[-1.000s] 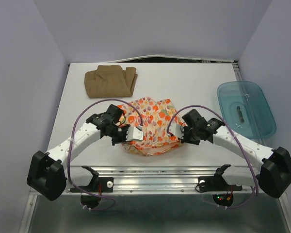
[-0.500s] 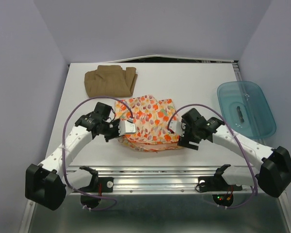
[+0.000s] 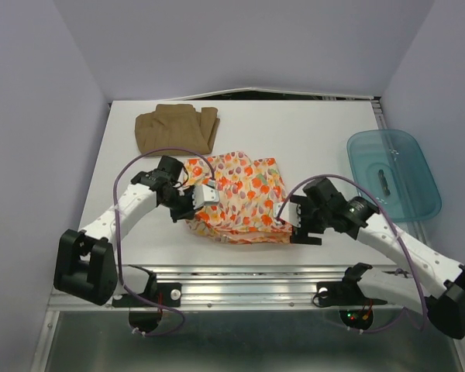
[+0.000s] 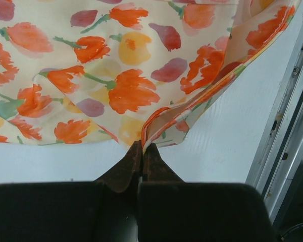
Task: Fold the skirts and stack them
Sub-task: Flatten the skirt out
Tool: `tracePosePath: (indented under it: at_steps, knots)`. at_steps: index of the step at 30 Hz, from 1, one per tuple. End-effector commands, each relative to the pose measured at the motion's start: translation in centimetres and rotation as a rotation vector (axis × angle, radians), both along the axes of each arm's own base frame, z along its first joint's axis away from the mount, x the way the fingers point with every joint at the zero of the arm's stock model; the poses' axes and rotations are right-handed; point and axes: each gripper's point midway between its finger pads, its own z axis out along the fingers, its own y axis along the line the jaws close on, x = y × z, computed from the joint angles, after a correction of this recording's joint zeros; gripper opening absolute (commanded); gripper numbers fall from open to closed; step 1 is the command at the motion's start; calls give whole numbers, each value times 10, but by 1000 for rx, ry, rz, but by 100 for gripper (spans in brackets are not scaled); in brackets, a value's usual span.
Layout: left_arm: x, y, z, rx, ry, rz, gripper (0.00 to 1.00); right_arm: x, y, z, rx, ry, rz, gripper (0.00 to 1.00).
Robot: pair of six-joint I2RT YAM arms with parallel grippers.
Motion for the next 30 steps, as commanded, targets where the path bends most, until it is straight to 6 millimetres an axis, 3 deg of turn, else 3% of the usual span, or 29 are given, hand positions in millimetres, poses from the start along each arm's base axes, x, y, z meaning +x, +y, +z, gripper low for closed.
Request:
tracePosePath:
  at_steps: [1, 7, 11, 16, 21, 25, 30]
  knots:
    - [10, -3, 9, -47, 34, 30, 0, -13, 1, -9, 26, -81, 193, 90]
    - [25, -3, 10, -75, 70, 66, 0, -16, -7, -27, 7, -136, 236, 92]
    - [28, -4, 11, -84, 76, 71, 0, 7, 9, -28, 83, -230, 178, 90]
    - [28, -4, 7, -79, 88, 80, 0, 14, 34, -17, 212, -234, 165, 88]
    - [30, -4, 9, -85, 83, 92, 0, 12, 35, -22, 213, -279, 227, 78]
    - [30, -4, 8, -92, 80, 101, 0, 2, 41, -11, 267, -327, 314, 68]
    - [32, -3, 8, -101, 87, 117, 0, -3, 40, -14, 249, -291, 332, 42]
